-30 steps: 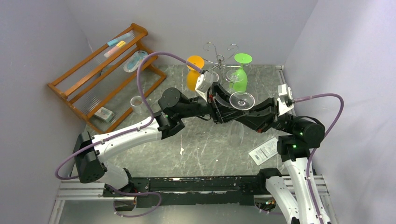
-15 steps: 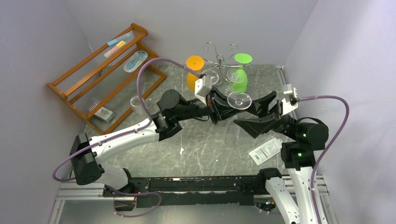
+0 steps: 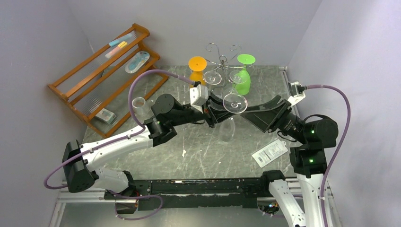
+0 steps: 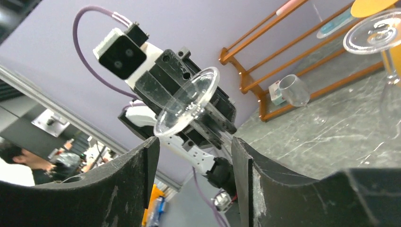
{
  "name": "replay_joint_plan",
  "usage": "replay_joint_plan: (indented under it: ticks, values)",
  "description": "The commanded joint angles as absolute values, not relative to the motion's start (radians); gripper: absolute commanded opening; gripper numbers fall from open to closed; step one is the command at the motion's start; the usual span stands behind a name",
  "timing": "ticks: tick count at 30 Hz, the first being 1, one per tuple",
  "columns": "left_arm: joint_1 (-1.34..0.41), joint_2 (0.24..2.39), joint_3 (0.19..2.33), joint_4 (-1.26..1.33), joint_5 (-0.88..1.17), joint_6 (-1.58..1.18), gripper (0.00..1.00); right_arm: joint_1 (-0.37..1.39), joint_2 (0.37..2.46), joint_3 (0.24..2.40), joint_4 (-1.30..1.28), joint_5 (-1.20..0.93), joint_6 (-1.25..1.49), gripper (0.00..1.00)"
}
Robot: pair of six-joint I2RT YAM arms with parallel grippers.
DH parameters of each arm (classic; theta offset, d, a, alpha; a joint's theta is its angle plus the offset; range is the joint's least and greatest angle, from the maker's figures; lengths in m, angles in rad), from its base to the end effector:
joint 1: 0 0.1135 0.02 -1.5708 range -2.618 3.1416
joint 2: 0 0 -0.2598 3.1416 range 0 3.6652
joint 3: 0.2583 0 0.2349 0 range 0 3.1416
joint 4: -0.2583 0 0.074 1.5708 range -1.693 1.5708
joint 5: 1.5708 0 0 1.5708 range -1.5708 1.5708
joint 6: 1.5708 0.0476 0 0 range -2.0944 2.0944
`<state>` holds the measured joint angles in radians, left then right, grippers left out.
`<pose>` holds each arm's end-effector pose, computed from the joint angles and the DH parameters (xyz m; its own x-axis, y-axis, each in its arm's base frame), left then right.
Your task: Place the wine glass upside down on the wine glass rack
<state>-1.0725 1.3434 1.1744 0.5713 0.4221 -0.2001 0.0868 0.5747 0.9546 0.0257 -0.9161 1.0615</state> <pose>0.1279 -0.2759 0.4335 -0.0117 -0.3579 -0.9337 0.9991 0.0344 -0.0257 0.0816 0.0450 0.4353 -0.4884 0.4912 -0.7213 -0.7230 0.2351 0.6497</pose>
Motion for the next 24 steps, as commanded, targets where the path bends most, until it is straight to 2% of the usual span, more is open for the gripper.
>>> replay_joint_plan:
  ticks: [1,7,12,15,19,20,24]
  values:
    - [-1.072,1.332,1.145,0.588,0.401,-0.119,0.05,0.091,0.578,1.037,-0.141,-0.888,1.159,0.62]
    - [-1.072,1.345,1.133,0.612,0.410,-0.096,0.05,0.091,0.588,1.048,-0.202,-0.834,1.226,0.62]
    - [-1.072,1.346,1.111,0.649,0.440,-0.086,0.05,0.091,0.628,1.072,-0.369,-0.782,1.183,0.54]
    - [-1.072,1.348,1.101,0.663,0.460,-0.073,0.05,0.091,0.643,1.072,-0.363,-0.795,1.185,0.42]
    - [-1.072,1.355,1.087,0.664,0.474,-0.054,0.05,0.090,0.640,1.049,-0.259,-0.815,1.263,0.10]
    - [-1.072,1.356,1.083,0.664,0.465,-0.054,0.08,0.090,0.642,1.041,-0.238,-0.823,1.300,0.01]
    - [-1.072,1.358,1.054,0.664,0.366,-0.100,0.50,0.090,0.639,1.034,-0.222,-0.810,1.396,0.00]
